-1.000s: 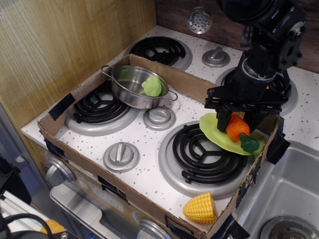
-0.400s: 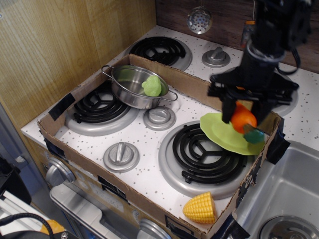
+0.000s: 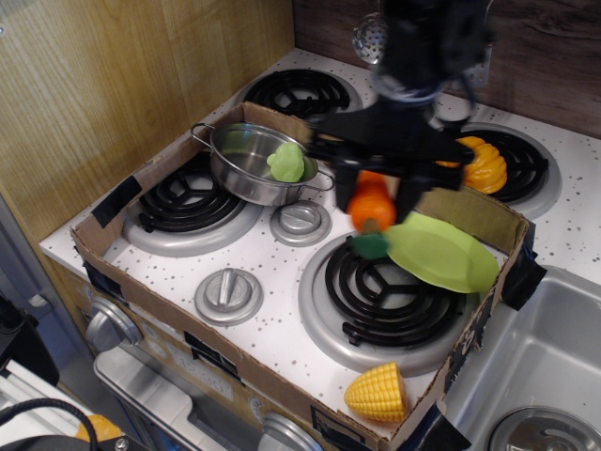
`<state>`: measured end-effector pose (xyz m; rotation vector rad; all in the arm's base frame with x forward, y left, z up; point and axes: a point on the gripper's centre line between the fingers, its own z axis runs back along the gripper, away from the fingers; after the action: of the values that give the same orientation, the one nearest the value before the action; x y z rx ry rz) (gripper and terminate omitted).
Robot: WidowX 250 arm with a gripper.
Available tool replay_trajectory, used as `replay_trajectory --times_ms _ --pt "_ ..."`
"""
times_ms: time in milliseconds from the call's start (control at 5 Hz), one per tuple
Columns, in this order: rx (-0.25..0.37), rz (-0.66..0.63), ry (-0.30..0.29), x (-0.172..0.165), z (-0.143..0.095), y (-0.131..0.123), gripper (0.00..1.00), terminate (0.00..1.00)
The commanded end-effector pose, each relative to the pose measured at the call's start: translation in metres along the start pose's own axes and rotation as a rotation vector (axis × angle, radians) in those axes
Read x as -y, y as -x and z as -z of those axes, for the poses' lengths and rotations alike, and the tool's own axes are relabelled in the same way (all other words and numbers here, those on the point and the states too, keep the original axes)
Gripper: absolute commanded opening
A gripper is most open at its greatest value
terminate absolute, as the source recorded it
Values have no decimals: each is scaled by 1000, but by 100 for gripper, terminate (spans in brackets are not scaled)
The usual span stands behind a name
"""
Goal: Take carrot off plate
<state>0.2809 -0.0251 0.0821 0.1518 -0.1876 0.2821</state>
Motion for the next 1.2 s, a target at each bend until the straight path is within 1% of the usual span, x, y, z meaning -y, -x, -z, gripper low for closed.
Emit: replay_trajectory --times_ms 0,200,400,600,1000 --pt "123 1 -19 -39 8 -4 0 0" --pt "151 119 46 -52 17 -3 0 0" --pt "139 326 90 -70 23 -2 0 0" --pt "107 408 123 -81 26 -3 0 0" --pt "102 556 156 -93 42 -2 0 0"
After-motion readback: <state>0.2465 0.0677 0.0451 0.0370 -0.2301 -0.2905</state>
